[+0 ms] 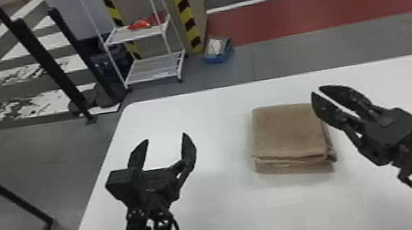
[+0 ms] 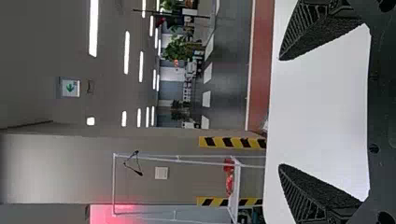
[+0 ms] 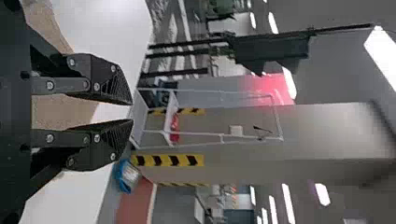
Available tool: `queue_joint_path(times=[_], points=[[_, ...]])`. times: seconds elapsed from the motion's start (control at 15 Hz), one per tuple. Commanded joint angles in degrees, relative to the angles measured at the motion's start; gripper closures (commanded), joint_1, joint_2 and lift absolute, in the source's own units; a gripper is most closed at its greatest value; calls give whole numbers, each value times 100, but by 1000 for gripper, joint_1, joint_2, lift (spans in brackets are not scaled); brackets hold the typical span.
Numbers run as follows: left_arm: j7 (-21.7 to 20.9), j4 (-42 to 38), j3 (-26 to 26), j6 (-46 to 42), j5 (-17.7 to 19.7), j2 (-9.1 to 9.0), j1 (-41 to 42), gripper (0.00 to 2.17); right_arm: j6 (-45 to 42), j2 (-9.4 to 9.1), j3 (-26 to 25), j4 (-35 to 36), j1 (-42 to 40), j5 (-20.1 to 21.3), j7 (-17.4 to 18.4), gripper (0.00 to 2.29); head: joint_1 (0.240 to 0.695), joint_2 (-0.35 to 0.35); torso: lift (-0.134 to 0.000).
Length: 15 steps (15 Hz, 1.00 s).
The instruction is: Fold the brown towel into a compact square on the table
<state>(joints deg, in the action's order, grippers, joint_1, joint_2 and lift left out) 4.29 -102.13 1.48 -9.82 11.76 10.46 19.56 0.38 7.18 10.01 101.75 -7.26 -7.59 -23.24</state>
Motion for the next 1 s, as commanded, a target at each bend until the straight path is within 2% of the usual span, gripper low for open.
queue_joint_path(times=[0.0, 0.07, 0.27, 0.4, 0.6, 0.8, 0.93], points=[[-103, 105, -43, -657, 2, 0, 40, 56, -1641, 29, -104, -375, -504, -59, 505, 53, 695, 250, -125], [-156, 132, -69, -815, -7, 0, 75, 56, -1764, 29, -183, -428, -619, -129, 751, 70, 695, 235, -125], [-139, 158, -192, -1219, -68, 44, 303, 60, -1606, 29, -350, -243, -953, -155, 1164, 73, 695, 186, -125], [-130, 184, -262, -1553, -51, 97, 514, 60, -938, 29, -359, 214, -1252, -155, 1665, 87, 695, 149, -125], [-86, 114, -271, -1659, -51, 123, 725, 60, -200, 46, -148, 812, -1533, 3, 2025, 90, 695, 129, -125], [-16, -193, -236, -973, -77, 123, 804, 60, -112, 64, 72, 908, -1577, 117, 2157, 93, 695, 154, -125], [81, -615, -139, -112, -77, 123, 883, 60, -76, 73, 133, 917, -1577, 126, 2175, 93, 695, 169, -125]])
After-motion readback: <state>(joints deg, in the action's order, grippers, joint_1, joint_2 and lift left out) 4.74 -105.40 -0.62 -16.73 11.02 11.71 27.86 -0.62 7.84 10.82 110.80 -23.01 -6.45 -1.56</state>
